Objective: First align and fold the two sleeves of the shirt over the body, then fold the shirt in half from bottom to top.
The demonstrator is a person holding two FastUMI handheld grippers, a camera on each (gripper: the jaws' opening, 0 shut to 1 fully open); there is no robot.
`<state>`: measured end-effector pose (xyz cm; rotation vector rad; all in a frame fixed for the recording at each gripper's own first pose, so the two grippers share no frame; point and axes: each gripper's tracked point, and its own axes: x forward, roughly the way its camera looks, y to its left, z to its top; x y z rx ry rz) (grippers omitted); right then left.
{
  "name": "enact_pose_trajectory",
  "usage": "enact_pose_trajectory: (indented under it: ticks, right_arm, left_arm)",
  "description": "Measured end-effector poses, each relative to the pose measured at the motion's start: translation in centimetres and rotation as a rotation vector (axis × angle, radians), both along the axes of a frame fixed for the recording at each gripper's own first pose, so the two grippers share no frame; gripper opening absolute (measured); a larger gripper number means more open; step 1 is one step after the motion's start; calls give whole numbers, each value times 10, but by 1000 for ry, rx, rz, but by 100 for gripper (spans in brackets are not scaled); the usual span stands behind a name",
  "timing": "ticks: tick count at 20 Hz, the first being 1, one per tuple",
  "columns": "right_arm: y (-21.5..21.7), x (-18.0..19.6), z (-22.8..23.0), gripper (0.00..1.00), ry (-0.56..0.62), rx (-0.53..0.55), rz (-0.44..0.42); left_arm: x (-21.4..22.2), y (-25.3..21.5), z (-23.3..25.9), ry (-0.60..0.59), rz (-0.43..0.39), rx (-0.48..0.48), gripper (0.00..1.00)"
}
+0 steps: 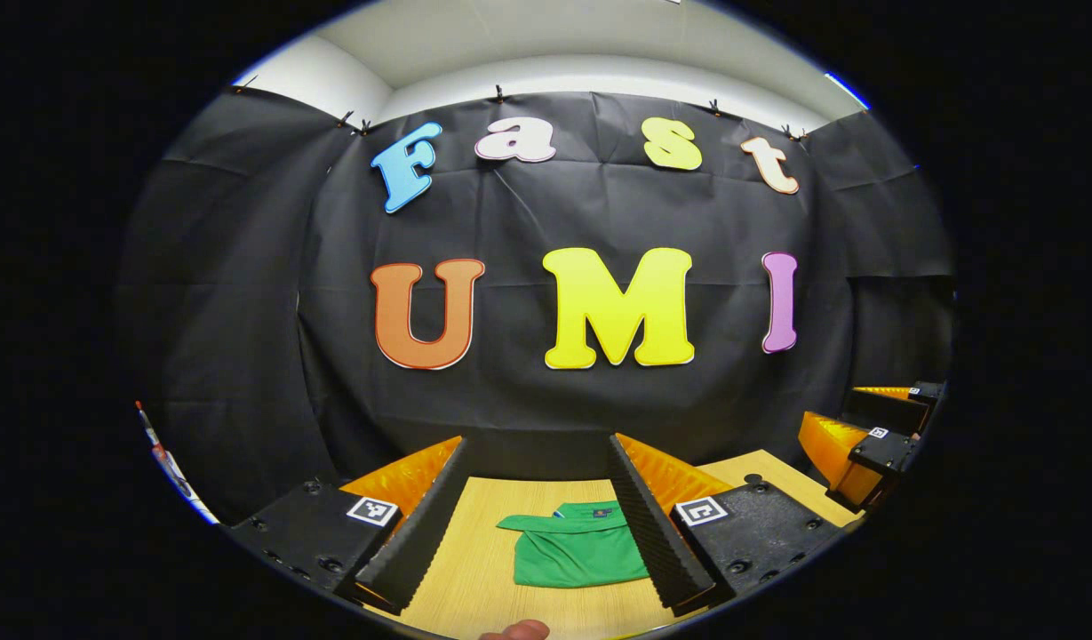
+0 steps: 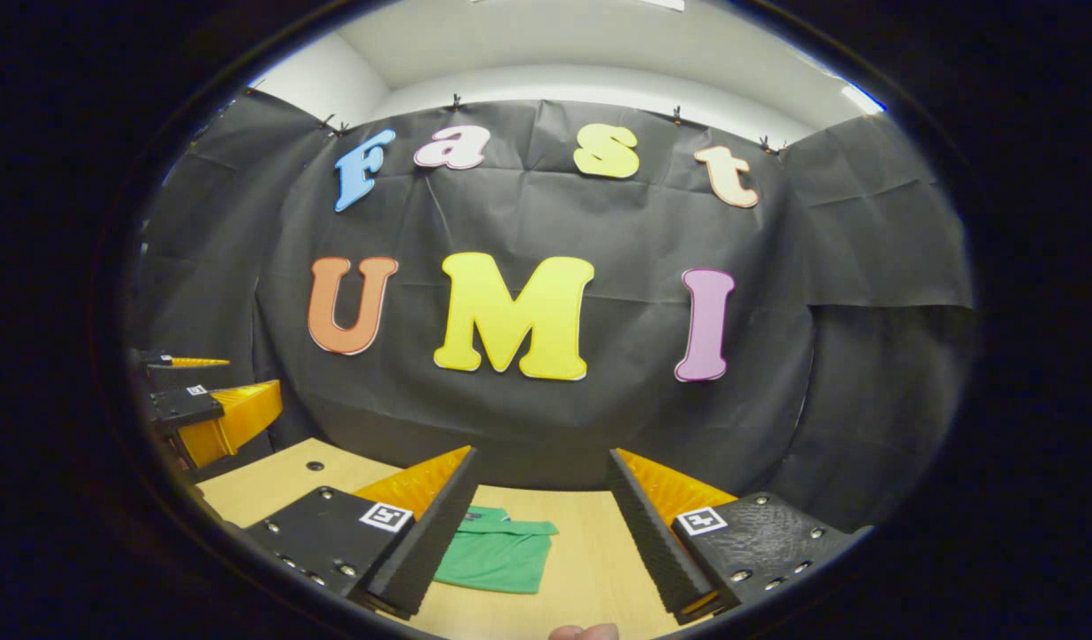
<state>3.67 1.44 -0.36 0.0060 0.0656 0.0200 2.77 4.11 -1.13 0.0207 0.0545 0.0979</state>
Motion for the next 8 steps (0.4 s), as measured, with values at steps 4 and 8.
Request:
enact_pose_trajectory:
  ticks: [4,8]
  right_arm:
    - [4,1,1,91,7,7,11]
    - [10,2,2,92,-6,-2,27]
  left_arm:
    - [-3,2,3,-8,12,3,98]
    - [-3,4,2,-5,19,-1,98]
